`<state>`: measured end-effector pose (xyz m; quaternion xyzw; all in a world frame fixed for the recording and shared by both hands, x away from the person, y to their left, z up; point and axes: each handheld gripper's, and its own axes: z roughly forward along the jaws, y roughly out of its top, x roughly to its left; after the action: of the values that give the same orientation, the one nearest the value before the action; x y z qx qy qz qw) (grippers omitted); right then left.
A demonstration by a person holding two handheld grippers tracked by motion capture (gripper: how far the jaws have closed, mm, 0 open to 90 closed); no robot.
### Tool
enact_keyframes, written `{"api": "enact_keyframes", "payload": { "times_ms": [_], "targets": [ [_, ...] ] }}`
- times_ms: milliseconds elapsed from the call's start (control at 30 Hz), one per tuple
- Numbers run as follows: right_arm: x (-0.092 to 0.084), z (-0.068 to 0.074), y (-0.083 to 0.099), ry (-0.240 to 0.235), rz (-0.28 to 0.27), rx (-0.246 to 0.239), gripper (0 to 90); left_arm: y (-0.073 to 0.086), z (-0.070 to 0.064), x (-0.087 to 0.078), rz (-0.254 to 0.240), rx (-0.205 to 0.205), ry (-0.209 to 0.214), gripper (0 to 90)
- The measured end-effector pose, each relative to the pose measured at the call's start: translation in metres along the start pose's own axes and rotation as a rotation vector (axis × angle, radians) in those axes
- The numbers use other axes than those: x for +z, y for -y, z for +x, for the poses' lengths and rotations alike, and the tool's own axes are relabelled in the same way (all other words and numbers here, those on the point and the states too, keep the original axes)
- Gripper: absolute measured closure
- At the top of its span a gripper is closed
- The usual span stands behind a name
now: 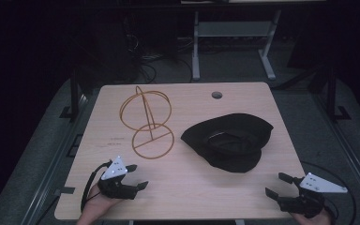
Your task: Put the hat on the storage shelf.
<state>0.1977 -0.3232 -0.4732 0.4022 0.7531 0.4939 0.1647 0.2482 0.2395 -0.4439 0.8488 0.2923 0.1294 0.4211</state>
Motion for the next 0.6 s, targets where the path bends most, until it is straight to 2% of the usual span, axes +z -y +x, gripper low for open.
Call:
{"api": "enact_keyframes", "payload": {
  "times_ms": [167, 300, 600],
  "targets": [
    [0.000, 0.001, 0.000, -0.002, 0.004, -0.002, 17.3, -0.005, -0.003, 0.002, -0.002, 0.009, 0.017, 25.0],
    [-0.001, 0.002, -0.001, -0.004, -0.002, 0.005, 17.0, -0.012, -0.008, 0.005, -0.013, 0.005, 0.048, 25.0],
    [0.000, 0.002, -0.002, -0.008, -0.006, 0.002, 17.0, -0.039, -0.024, 0.015, -0.031, 0.048, 0.097, 25.0]
  ]
}}
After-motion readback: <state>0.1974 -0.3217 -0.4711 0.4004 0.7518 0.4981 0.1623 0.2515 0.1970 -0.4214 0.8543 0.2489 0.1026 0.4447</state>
